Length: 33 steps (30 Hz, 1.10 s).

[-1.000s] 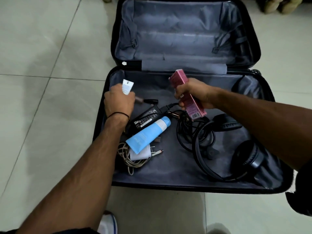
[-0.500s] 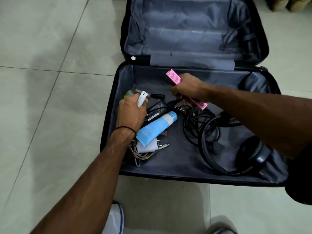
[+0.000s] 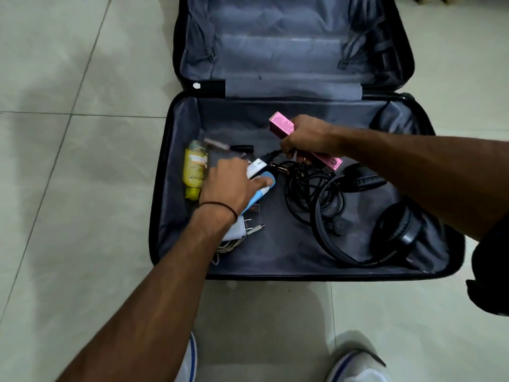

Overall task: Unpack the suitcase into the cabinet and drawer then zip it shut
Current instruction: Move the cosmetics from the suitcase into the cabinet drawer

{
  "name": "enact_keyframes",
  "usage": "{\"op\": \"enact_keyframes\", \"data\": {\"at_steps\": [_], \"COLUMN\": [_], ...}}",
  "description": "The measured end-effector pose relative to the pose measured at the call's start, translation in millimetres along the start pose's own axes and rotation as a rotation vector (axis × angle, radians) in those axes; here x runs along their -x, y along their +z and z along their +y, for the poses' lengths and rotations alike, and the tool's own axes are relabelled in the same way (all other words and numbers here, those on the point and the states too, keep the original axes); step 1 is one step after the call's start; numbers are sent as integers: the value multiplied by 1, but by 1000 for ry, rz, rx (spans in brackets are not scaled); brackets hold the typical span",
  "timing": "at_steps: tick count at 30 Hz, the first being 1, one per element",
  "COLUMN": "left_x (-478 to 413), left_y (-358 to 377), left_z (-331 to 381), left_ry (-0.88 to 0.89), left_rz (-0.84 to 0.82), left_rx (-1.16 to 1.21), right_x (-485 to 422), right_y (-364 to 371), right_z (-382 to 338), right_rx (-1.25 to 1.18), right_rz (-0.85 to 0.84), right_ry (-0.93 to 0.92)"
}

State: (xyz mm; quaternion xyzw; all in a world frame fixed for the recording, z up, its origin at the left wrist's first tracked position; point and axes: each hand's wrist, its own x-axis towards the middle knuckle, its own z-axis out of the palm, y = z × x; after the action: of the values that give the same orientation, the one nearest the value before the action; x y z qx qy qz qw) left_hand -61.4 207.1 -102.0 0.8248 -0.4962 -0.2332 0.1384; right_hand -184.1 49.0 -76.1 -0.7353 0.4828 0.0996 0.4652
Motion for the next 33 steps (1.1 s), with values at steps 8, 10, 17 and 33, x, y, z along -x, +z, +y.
{"op": "enact_keyframes", "data": {"at_steps": [8,10,17,33], "left_x": [24,22,12,-16], "left_y": [26,23,-15,-27], "left_z": [-2,-1,-2,-35], "left_ry": [-10,-33,-160,-315], "left_rz": [22,-9,-126,332], "left_rx": [-269,-283,41,34], "right_x": [5,6,8,4], "right_y": [3,2,3,21], "right_z": [-7,-6,-3,-11], "right_rx": [20,15,46,192], "right_rz": [-15,-25,-8,19], "right_ry": [8,9,10,-93]}}
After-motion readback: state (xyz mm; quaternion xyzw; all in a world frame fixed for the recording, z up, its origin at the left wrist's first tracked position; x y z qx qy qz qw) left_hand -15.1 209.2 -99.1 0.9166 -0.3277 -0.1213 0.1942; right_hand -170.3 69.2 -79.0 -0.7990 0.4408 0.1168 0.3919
